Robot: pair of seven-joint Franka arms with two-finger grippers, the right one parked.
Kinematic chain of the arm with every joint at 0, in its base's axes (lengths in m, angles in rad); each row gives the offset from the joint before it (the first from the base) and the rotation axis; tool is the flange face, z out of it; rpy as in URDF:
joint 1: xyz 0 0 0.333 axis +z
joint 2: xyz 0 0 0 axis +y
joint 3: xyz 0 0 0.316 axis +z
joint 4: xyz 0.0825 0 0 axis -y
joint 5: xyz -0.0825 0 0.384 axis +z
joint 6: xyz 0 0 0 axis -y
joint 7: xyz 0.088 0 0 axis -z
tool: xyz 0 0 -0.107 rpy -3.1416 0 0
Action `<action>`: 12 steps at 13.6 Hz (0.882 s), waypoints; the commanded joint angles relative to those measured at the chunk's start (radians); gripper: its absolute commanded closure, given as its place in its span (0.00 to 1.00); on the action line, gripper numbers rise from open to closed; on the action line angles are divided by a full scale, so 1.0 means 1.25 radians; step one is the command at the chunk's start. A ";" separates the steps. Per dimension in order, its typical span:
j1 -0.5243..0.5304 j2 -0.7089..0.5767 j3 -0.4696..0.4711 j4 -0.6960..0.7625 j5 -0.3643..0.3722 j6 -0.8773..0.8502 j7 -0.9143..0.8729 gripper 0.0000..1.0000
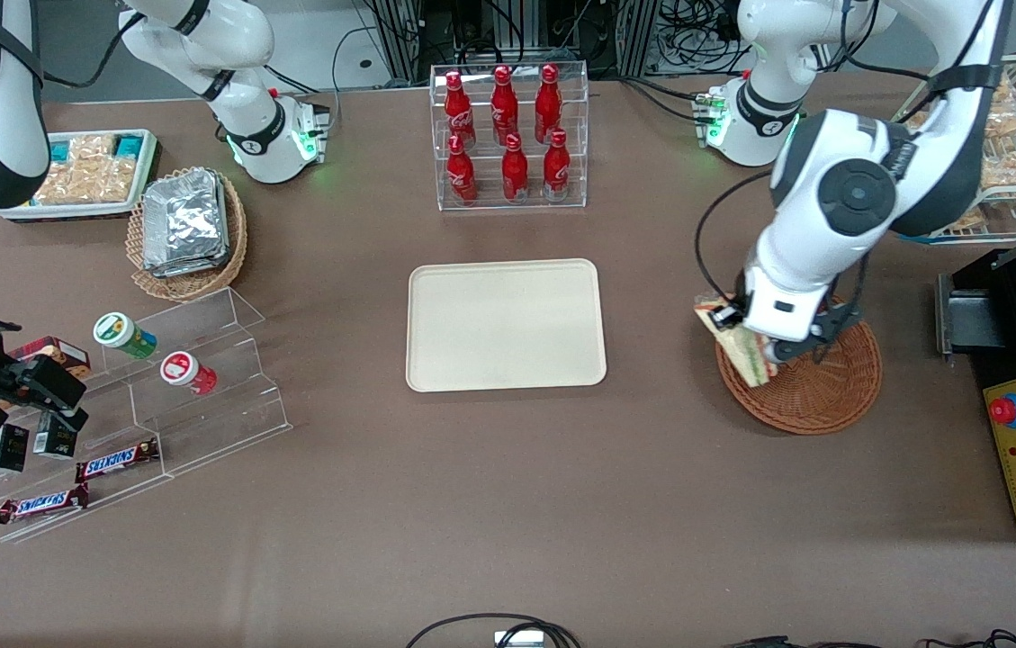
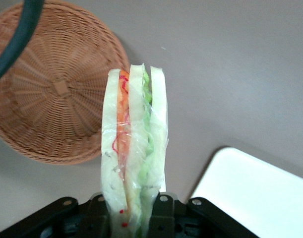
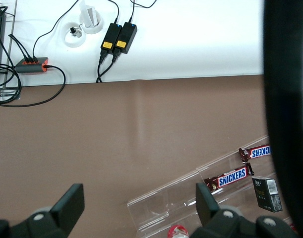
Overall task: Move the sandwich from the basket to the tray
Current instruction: 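Carry the held sandwich over to the cream tray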
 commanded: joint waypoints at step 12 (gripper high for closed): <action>-0.135 0.184 -0.087 0.025 0.192 0.154 0.001 0.98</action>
